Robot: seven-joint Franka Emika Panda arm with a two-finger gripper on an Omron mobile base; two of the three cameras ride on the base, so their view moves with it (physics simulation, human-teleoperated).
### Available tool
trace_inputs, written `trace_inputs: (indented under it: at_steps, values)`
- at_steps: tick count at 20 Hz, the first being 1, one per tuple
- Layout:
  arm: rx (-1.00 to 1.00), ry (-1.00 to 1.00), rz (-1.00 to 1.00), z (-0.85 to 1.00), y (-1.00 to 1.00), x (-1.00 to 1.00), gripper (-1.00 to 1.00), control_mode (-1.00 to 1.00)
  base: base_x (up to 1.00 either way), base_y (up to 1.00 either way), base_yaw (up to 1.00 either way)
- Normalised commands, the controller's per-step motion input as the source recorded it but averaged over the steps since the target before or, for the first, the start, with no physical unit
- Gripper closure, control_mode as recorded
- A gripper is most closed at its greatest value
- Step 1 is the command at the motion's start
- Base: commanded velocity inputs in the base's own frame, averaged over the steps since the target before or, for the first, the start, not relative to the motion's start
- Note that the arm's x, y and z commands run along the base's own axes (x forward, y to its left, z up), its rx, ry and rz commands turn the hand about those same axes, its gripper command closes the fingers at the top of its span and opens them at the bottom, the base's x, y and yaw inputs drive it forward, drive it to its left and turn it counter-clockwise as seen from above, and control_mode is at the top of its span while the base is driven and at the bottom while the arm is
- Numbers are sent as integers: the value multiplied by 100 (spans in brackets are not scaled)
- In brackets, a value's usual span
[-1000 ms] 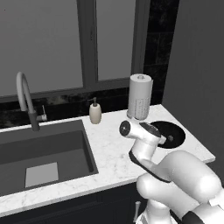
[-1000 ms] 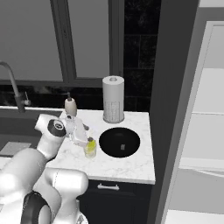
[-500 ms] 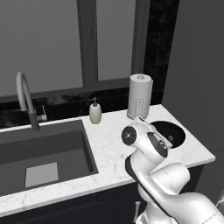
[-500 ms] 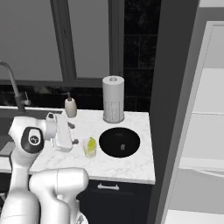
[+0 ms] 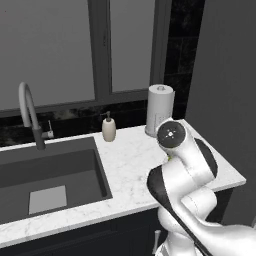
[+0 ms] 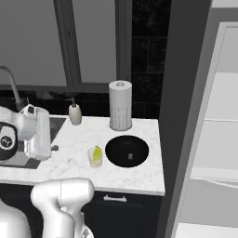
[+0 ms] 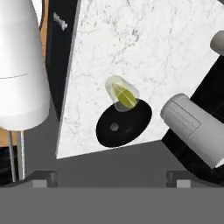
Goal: Grab a lemon wedge from the fridge and one ice cube from the ice bowl, and put them in the glass of lemonade.
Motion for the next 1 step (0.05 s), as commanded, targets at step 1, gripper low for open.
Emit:
trace_inputs:
  at_steps: [1]
  values:
    - [9,0,0,34,51,-100,-100,-100,0,0,0]
